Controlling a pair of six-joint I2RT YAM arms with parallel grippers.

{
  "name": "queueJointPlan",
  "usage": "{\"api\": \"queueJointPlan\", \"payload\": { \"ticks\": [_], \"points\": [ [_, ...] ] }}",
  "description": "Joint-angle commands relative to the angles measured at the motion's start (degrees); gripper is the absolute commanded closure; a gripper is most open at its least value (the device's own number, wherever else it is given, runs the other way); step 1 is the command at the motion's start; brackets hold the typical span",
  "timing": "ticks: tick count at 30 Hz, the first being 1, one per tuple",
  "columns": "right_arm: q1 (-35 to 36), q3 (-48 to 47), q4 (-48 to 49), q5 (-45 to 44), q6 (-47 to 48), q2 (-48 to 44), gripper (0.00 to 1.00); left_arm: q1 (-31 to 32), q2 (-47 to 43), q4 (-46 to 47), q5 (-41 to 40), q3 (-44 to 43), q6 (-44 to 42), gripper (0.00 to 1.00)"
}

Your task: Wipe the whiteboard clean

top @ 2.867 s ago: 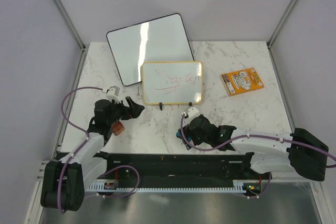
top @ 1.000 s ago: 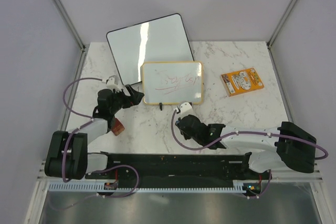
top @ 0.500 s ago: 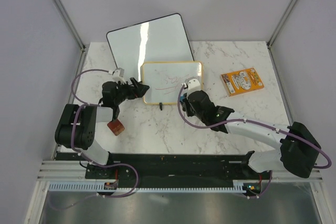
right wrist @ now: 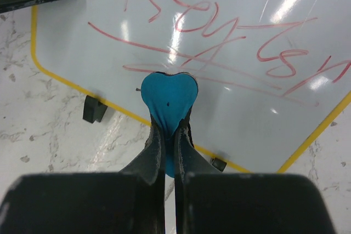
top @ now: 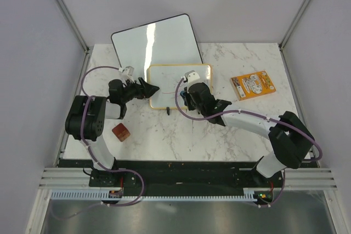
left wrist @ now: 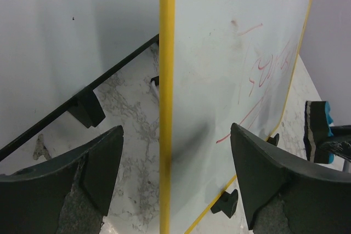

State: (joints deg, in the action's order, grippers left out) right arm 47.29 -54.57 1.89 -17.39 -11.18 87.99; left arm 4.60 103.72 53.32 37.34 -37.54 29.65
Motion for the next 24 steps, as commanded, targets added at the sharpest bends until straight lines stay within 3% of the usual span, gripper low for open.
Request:
{"api": "queueJointPlan", "payload": {
  "ticks": [1,10,16,21,24],
  "points": [
    [-1.7,-5.1,4.4,-0.3,0.9,2.0,1.00,-0.2,1.5,4.4,4.0,-2.2,2.7,0.16],
    [-4.0,-7.1,6.1,-11.7,0.5,2.6,1.00,-0.2,2.3,7.1,4.3,-1.3,3.9,0.36],
    [-7.5,-4.3,6.8,-12.0,-1.5,2.4,1.00,-0.4,1.4,4.9,3.4,-1.1,3.7,0.49],
    [-10.3,-1.7,8.1,-11.9,-2.3,2.0,1.00,-0.4,2.6,1.4,3.2,-2.5,3.5,0.74],
    [-11.2,-1.1,8.0,-11.6,-2.3,2.2,1.00,-0.4,3.3,0.7,2.5,-2.6,3.6,0.94]
  ]
}}
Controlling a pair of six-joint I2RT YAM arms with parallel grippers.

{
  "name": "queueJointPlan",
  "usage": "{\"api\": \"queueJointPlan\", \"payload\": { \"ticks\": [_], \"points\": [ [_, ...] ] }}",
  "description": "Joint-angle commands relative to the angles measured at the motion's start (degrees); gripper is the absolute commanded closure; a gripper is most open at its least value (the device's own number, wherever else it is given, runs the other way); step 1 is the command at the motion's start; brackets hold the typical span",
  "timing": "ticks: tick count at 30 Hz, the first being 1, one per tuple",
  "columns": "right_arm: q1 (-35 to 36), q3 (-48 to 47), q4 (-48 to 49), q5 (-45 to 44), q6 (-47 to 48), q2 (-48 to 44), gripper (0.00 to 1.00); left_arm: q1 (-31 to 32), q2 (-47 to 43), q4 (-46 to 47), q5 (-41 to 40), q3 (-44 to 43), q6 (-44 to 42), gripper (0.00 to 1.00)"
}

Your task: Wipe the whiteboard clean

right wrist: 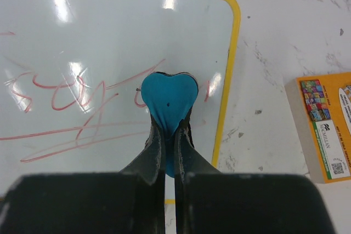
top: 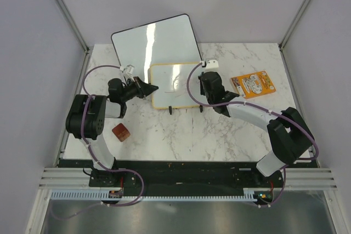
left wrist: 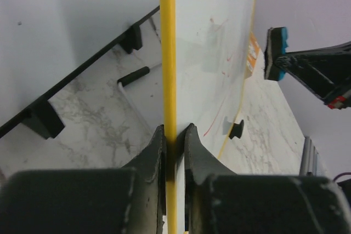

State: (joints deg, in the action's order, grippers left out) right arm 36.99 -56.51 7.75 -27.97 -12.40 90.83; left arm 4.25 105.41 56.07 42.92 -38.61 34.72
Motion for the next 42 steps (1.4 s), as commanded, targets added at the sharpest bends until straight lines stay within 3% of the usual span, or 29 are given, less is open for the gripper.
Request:
{"api": "queueJointPlan", "payload": {
  "ticks": [1,16,21,32,36,42],
  "points": [
    [-1.0,1.2,2.5,-0.8,-1.0,-0.7,1.00,0.0,1.6,-2.3,-3.3,-1.6,-1.5,0.98],
    [-1.9,4.1,5.8,-3.6,0.4,-0.7,1.00,0.0,-1.8,-4.7,-8.3,2.5,-1.8,0.98],
    [-2.2,4.2,9.3,-4.7,1.8,3.8,1.00,0.0,-1.6,-5.2,-7.8,2.0,-1.8,0.98],
    [-2.0,5.3,13.5,9.0,1.2,7.5,1.00,0.0,-1.3,-4.7,-6.6,1.8,-2.2,0.98],
    [0.7,5.2,15.2,12.1,1.4,7.7,1.00,0.0,-1.2,-4.6,-6.2,1.7,-2.3,0.98],
    [8.6,1.0,12.8,10.1,3.6,11.0,1.00,0.0,-1.2,-3.6,-5.5,2.0,-2.4,0.98]
  ]
}}
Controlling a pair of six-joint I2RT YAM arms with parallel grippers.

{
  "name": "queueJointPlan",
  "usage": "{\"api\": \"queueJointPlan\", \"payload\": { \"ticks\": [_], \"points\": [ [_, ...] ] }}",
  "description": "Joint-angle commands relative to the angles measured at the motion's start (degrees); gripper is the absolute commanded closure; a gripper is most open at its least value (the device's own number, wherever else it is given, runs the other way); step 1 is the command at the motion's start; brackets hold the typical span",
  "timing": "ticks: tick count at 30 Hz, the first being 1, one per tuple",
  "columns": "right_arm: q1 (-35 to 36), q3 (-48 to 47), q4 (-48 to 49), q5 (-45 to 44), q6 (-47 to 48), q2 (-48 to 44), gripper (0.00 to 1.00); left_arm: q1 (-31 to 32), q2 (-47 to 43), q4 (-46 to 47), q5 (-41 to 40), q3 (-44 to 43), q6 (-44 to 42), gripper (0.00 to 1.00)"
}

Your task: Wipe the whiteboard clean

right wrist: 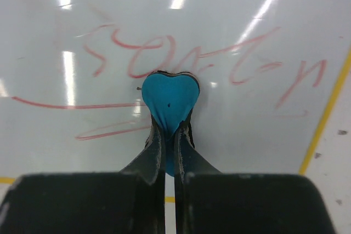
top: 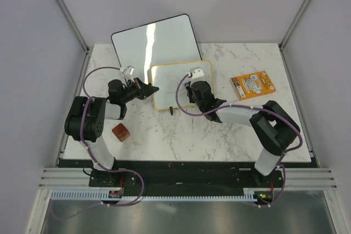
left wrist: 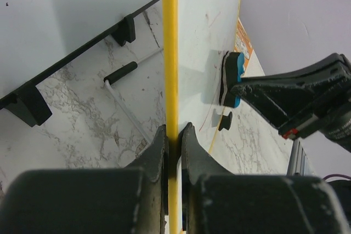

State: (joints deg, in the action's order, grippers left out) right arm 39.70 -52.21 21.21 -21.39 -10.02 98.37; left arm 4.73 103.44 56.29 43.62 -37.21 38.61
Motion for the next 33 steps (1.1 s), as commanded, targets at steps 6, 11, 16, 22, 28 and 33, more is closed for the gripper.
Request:
{"api": "queueJointPlan", "payload": {
  "ticks": [6,11,16,22,28,33],
  "points": [
    [12.4,-9.0,-2.9,-0.3,-1.0,10.6,1.00,-0.5,0.7,-0.9,-4.5,1.5,-6.2,0.98],
    [15.1,-17.0,-7.8,-10.7,-3.3,16.0,1.00,-0.5,0.6,-0.4,-4.4,1.9,-6.1,0.98],
    [15.1,-19.2,-8.1,-16.3,-2.8,16.2,1.00,-0.5,0.5,-0.2,-4.5,2.0,-6.2,0.98],
    [12.8,-18.4,-8.8,-21.9,-1.4,14.5,1.00,-0.5,0.4,-0.2,-4.6,2.1,-6.2,0.98],
    [6.1,-12.1,-8.6,-18.0,-4.9,9.6,1.00,-0.5,0.4,0.1,-4.4,2.3,-6.2,0.98],
    [1.9,-8.0,-8.9,-18.3,-6.1,6.1,1.00,-0.5,0.4,0.3,-4.4,2.4,-6.2,0.98]
  ]
}}
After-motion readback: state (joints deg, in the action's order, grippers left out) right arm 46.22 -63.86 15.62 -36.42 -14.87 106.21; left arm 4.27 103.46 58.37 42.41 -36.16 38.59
